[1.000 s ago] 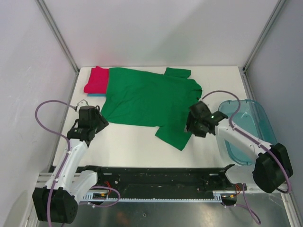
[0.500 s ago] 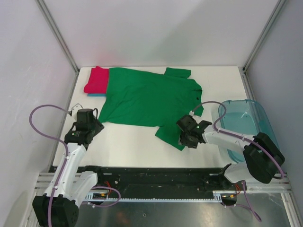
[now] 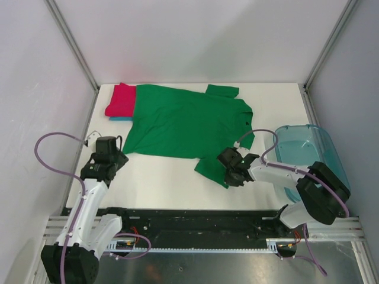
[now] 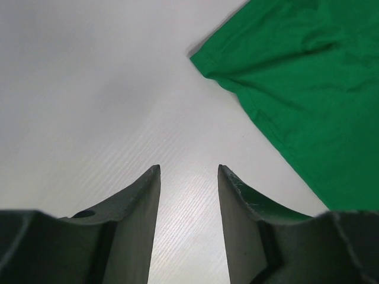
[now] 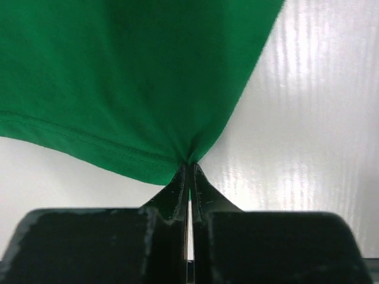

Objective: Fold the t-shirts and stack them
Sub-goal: Flatten out the tshirt, then grap the side of the flattened tshirt closest away from the robot with both arms

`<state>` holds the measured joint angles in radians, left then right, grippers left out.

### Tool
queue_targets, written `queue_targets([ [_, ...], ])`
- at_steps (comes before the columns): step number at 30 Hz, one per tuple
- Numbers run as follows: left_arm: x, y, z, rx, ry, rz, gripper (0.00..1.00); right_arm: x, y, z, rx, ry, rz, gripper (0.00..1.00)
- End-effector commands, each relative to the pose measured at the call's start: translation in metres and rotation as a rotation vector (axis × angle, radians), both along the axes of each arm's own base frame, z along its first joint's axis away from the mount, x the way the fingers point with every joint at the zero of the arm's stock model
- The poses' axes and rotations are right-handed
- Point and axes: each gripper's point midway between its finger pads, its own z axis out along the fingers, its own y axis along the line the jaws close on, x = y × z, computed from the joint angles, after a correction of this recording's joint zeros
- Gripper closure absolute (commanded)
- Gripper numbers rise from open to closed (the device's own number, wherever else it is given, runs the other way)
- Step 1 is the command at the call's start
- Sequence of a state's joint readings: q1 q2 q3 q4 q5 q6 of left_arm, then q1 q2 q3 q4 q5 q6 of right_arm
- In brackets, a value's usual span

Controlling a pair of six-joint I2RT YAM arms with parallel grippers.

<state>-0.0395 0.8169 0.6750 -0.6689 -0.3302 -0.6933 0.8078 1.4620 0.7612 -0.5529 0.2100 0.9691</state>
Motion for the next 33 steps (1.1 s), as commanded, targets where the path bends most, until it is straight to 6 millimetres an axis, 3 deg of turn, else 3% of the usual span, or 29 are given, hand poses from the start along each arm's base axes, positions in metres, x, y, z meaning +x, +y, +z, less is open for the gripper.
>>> queue_targets([
  [1,0.002,0.002,-0.008,-0.023,0.024,0.043,0.53,-0.013,-0.042,0.004,-0.121,-0.008,-0.045,1.00],
  [5,0.007,-0.005,-0.020,-0.056,0.060,0.025,0.54,-0.025,-0.074,0.021,-0.126,-0.021,-0.096,1.00],
  [10,0.016,-0.010,-0.035,-0.079,0.084,0.018,0.53,-0.040,-0.089,0.036,-0.059,-0.041,-0.124,1.00],
  [20,0.030,-0.015,-0.077,-0.111,0.158,0.024,0.47,-0.048,-0.090,0.030,-0.038,-0.024,-0.109,1.00],
  [33,0.074,-0.003,-0.077,-0.054,0.133,0.069,0.50,-0.044,-0.089,0.026,-0.016,-0.015,-0.100,1.00],
])
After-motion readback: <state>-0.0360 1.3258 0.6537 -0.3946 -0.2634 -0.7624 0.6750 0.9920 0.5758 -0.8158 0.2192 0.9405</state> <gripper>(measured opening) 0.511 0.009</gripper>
